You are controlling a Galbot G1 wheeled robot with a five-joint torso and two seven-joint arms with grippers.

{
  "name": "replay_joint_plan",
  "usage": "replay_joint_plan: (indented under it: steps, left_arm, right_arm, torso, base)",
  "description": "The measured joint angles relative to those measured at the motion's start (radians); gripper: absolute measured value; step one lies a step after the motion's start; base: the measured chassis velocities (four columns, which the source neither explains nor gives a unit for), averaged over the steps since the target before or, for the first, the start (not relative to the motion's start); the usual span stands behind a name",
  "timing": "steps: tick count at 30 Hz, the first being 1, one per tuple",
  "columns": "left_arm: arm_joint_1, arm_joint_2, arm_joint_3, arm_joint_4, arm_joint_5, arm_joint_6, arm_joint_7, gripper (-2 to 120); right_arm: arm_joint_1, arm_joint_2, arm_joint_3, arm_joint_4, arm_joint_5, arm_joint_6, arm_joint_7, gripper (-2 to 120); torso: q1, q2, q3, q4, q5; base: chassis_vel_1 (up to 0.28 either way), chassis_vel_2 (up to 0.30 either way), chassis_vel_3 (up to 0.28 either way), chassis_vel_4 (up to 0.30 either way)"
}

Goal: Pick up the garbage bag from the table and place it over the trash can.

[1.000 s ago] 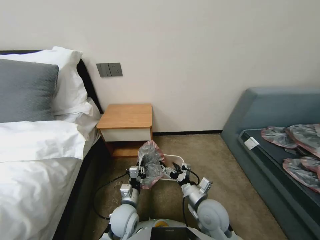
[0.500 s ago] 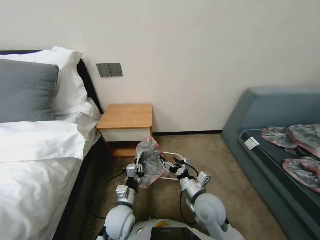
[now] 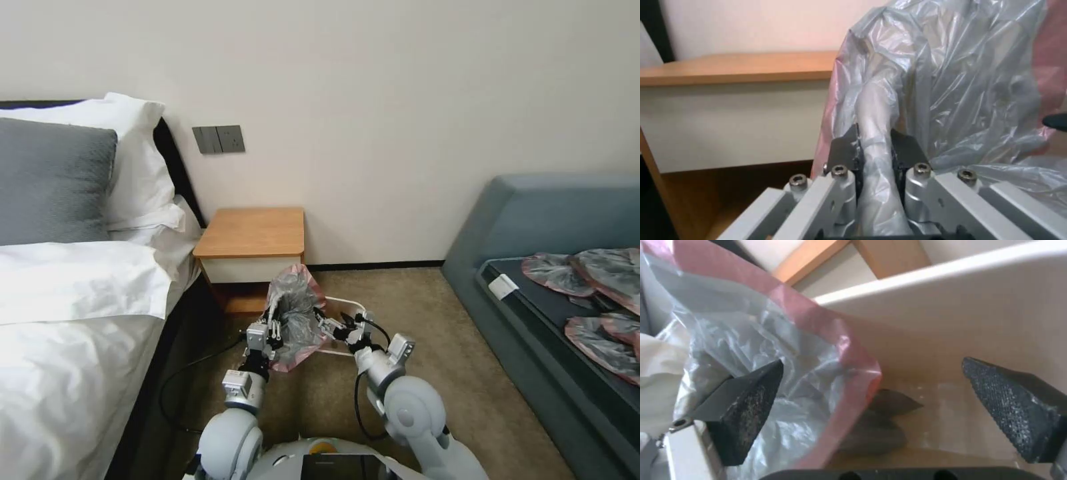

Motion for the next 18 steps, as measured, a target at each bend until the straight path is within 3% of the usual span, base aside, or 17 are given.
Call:
replay_joint_plan:
  steps: [18]
  left_arm:
    - [0.002, 0.006, -0.007, -0.015, -0.004, -0.010, 0.028, 8]
  right_arm:
    - [0.069, -0.008, -0.014, -0.044, 0.053, -0.004, 0.000, 100]
  torso:
    - [0.000, 0.000, 0.000, 0.0000, 0.0000]
  base:
    - [0.000, 0.000, 0.000, 0.000]
